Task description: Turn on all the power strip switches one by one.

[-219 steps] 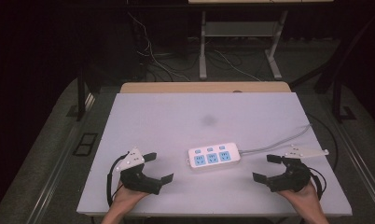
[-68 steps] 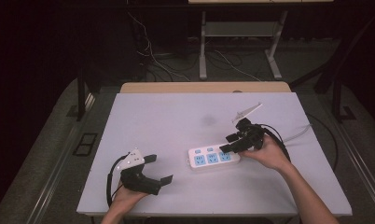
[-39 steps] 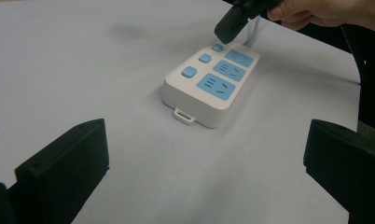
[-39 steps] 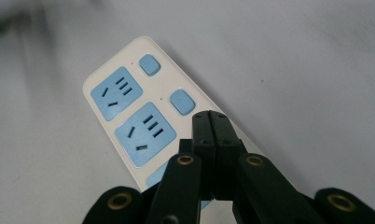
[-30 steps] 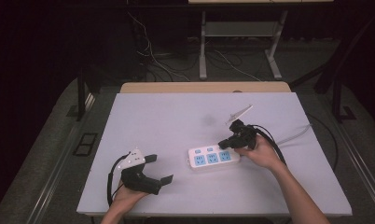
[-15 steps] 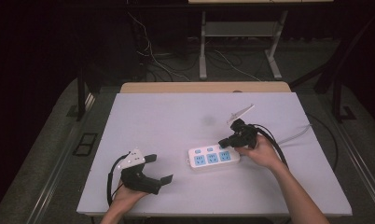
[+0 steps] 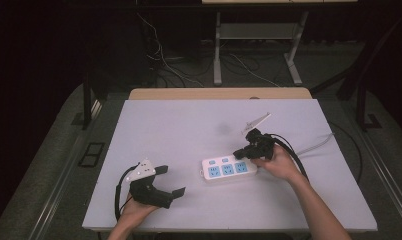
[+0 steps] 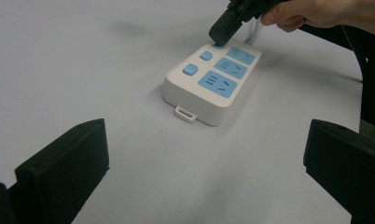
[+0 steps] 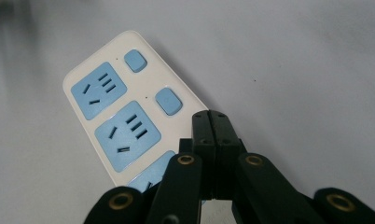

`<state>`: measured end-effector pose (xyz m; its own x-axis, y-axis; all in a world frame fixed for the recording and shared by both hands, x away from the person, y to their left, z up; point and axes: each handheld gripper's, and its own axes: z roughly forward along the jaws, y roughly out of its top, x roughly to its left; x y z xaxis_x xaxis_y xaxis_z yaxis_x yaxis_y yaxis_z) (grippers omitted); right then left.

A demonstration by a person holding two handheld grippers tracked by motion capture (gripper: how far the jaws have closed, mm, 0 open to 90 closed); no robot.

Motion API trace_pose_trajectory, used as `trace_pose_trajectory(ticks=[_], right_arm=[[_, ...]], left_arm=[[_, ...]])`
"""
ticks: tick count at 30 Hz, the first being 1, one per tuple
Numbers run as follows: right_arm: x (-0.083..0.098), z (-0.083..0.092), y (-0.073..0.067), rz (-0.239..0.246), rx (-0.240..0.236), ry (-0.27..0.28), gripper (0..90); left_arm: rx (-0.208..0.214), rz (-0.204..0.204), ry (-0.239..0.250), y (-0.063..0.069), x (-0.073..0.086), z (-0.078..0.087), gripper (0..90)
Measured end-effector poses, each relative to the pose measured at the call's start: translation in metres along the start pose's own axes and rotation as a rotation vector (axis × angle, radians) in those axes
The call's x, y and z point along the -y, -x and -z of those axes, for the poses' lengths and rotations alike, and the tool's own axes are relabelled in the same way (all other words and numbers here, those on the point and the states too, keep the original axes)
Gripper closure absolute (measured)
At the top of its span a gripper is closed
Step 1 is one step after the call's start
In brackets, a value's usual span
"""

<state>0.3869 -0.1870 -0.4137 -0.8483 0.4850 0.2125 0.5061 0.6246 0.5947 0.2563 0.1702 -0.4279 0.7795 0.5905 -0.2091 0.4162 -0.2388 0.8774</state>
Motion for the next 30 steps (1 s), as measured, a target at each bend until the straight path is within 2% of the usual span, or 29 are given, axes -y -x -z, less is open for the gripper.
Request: trace_pose_trajectory(ticks=[4, 8, 17, 30], right_arm=[[-0.0004, -0.0006, -0.0012, 0.017, 0.008, -0.006, 90.0], [0.0001, -0.0011, -0.0007, 0.014, 0.003, -0.006, 90.0], [0.0021, -0.0025, -0.0050, 0.036, 0.028, 0.002, 90.0], [0.0067, -0.0017, 0.0018, -0.016, -0.016, 0.036, 90.0]], left_arm=[[0.000, -0.003, -0.002, 0.0006, 0.0001, 0.0000, 0.0], [0.000, -0.002, -0.004, 0.0005, 0.0003, 0.0000, 0.0], [0.000, -0.001, -0.004, 0.0009, 0.0002, -0.0009, 0.0], [-0.001, 0.003, -0.007, -0.0005, 0.0007, -0.0007, 0.0]])
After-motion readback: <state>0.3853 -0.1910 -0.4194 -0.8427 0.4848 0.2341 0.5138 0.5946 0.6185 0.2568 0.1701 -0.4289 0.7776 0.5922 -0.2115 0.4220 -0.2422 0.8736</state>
